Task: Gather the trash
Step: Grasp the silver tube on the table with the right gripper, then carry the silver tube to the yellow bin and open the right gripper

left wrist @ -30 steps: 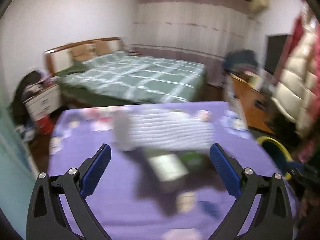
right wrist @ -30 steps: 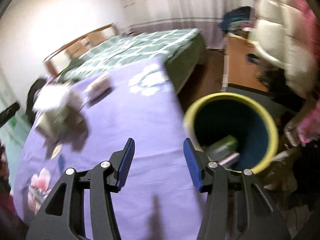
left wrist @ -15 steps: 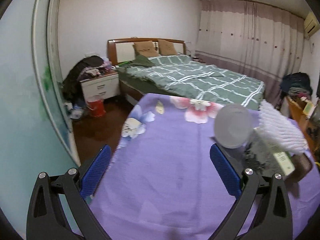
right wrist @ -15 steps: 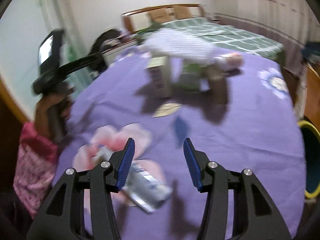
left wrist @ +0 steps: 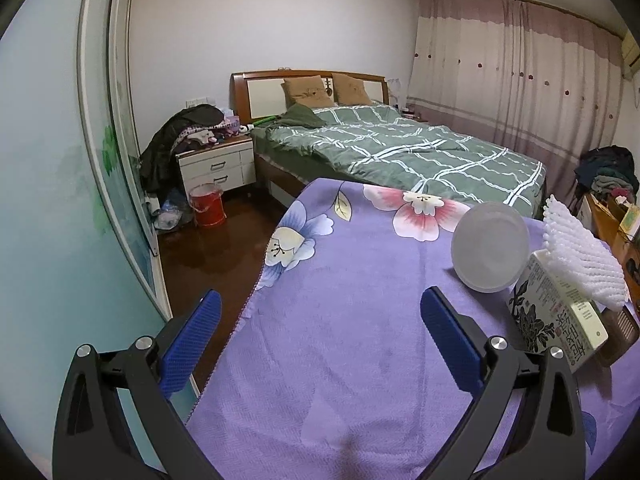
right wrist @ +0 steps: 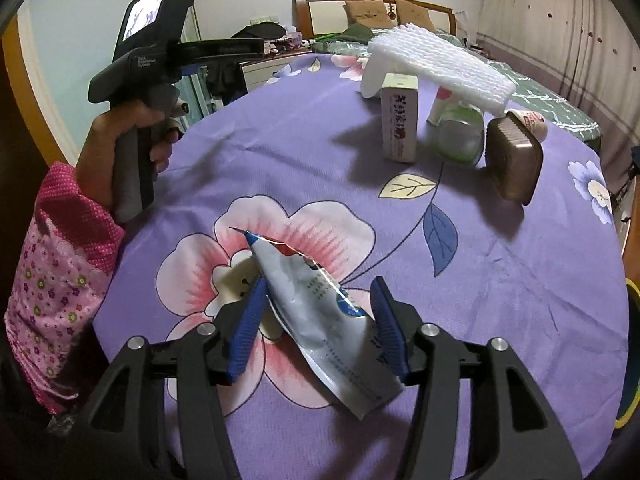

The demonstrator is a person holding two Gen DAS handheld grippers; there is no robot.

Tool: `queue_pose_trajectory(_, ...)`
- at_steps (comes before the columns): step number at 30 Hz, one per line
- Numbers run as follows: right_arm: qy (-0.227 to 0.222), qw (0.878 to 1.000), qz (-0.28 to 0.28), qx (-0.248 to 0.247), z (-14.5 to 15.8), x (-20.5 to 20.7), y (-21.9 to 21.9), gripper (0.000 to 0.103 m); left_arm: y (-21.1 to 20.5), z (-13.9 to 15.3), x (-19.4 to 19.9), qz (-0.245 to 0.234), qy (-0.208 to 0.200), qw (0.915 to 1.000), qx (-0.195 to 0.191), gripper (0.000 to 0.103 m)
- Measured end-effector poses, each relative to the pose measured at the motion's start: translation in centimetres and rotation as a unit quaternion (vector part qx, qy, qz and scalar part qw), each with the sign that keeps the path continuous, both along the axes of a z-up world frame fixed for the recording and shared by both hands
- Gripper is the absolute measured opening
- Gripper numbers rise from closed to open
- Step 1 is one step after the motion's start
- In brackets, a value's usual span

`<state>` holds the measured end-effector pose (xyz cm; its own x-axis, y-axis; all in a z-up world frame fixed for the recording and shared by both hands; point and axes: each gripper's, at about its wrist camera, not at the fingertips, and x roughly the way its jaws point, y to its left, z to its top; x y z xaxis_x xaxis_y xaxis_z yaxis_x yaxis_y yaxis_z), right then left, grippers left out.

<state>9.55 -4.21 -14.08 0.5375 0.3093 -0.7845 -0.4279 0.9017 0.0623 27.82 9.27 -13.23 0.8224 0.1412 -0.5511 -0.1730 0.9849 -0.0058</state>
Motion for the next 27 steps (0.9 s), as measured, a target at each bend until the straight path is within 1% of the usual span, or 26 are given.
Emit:
queue_pose_trajectory(6,0.009,1.0,0.02,-0.002,-0.7,0.3,1.0,0.052,-0.5,-0.1,0.0,-0.003,0.0,1.0,0.007,0.098)
queue_pose_trajectory(7,0.013,1.0,0.021,-0.002,-1.0,0.4,1.1,0.049,-0.6,-0.2,0.0,-0.003,0.001,1.0,0.007,0.098)
queue_pose_trajectory(8,0.01,1.0,0.019,-0.002,-1.0,0.5,1.2,0.043,-0.5,-0.1,-0.2,-0.003,0.001,1.0,0.006,0.098)
queue_pose_trajectory(11,0.012,1.0,0.02,0.005,-0.9,0.6,1.1,0.038,-0.6,0.0,-0.2,-0.005,0.002,1.0,0.004,0.098)
queue_pose_trajectory(16,0.009,1.0,0.009,0.01,-0.9,0.9,1.0,0.035,-0.9,0.0,-0.3,-0.009,0.002,0.9999,0.007,0.098)
queue_pose_trajectory(21,0.003,0.999,-0.036,0.012,-0.6,1.8,-1.1,0.034,-1.1,-0.1,-0.3,-0.011,0.004,0.9999,0.008,0.098)
queue_pose_trajectory(27,-0.022,0.995,-0.085,0.035,1.5,2.3,-5.1,0.034,-1.5,-0.2,-0.2,-0.015,0.008,0.9998,0.014,0.098)
